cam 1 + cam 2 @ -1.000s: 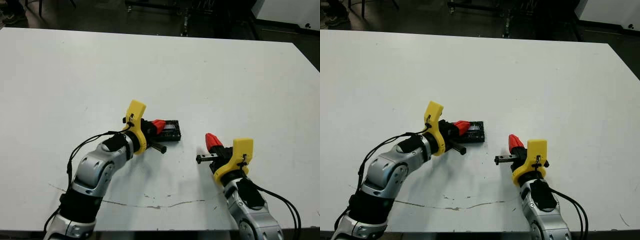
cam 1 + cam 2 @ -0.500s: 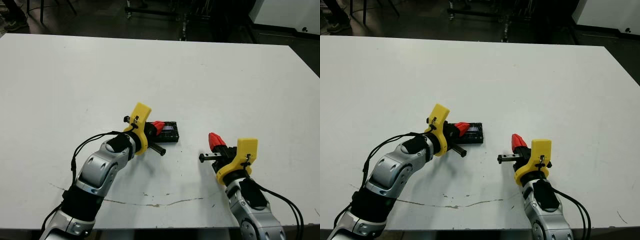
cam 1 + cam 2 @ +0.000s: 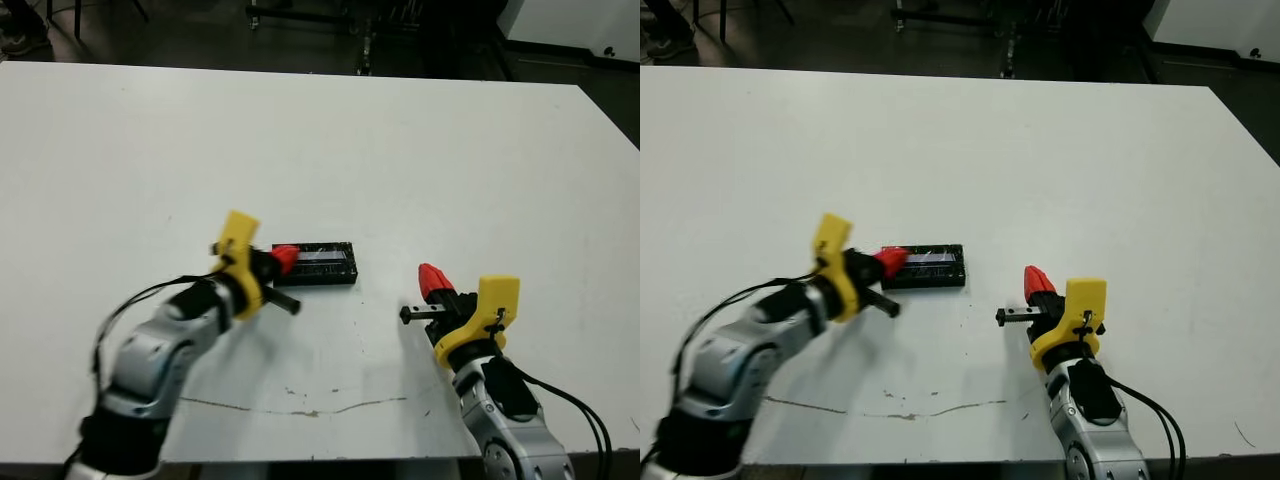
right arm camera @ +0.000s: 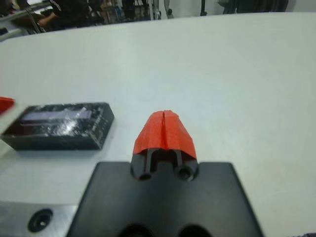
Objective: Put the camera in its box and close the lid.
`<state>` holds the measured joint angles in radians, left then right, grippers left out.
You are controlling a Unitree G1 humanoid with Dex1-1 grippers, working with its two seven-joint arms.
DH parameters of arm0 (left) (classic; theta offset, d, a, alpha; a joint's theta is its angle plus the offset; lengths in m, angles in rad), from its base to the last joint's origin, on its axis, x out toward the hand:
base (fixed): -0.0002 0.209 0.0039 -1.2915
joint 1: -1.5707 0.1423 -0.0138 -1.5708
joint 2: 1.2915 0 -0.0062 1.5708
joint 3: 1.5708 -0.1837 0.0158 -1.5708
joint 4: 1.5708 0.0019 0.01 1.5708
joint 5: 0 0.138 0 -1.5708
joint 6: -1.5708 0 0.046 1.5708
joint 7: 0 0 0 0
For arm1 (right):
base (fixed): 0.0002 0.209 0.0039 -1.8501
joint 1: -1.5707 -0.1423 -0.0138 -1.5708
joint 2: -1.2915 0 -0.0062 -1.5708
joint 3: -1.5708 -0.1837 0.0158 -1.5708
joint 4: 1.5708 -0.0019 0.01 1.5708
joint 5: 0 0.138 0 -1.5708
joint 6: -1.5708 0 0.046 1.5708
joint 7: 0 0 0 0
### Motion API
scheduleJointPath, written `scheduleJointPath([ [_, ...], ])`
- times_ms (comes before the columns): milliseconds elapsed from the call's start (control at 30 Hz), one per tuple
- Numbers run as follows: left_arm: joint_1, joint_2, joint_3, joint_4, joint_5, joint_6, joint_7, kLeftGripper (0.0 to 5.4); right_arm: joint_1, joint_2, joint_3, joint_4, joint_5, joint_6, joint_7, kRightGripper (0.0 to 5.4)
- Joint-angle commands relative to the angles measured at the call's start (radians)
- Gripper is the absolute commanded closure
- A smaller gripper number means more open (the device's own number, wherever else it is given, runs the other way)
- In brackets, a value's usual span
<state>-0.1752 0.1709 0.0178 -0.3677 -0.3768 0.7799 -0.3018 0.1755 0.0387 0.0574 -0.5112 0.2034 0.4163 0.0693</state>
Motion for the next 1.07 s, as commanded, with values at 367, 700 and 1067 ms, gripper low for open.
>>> scheduleJointPath([
  [367,0.054,-0.028,0.224,-0.043,-0.002,-0.409,0.077,5.39,-0.172,-0.018,-0.121,-0.060,0.066,0.026,-0.047,5.40],
  [700,0.146,-0.196,0.207,0.117,0.086,-0.796,0.188,5.39,-0.278,-0.029,-0.125,-0.025,-0.003,0.013,-0.102,5.40],
  [1067,0.150,-0.225,0.181,0.195,0.082,-0.865,0.191,5.39,-0.287,-0.008,-0.114,0.020,-0.024,-0.020,-0.106,5.40],
])
